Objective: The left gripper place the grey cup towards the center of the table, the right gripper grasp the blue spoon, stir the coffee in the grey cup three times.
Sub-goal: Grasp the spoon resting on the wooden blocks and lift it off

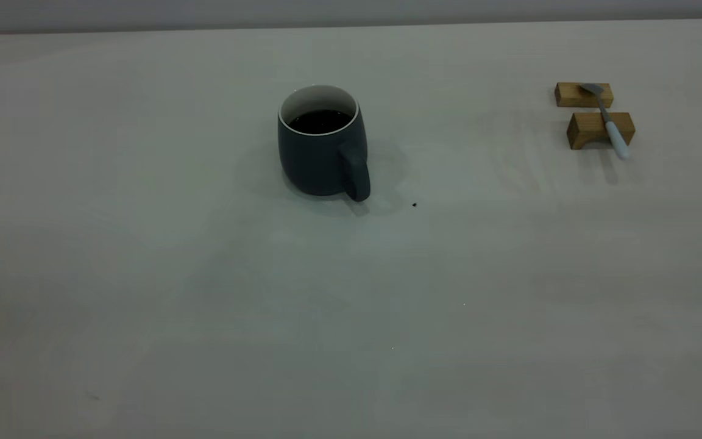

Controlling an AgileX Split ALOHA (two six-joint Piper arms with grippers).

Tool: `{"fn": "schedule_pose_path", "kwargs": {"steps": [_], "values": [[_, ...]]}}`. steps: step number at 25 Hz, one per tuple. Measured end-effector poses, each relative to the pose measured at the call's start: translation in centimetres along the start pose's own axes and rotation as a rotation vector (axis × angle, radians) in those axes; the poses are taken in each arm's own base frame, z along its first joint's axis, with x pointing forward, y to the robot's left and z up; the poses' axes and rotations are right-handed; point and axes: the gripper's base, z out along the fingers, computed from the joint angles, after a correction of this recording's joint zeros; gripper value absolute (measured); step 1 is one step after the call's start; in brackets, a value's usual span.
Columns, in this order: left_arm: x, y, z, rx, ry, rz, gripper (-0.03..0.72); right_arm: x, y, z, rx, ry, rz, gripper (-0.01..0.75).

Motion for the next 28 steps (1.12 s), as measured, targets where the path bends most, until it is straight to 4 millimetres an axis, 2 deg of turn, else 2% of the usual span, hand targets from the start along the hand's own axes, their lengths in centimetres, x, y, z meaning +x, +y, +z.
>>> {"fn": "schedule_pose_path", "kwargs": {"steps": [28], "values": [[0.0,0.0,0.0,0.0,0.0,0.0,0.588,-0.03,0.41,-0.01,-0.045,-0.003,0.021,0.238]]}}
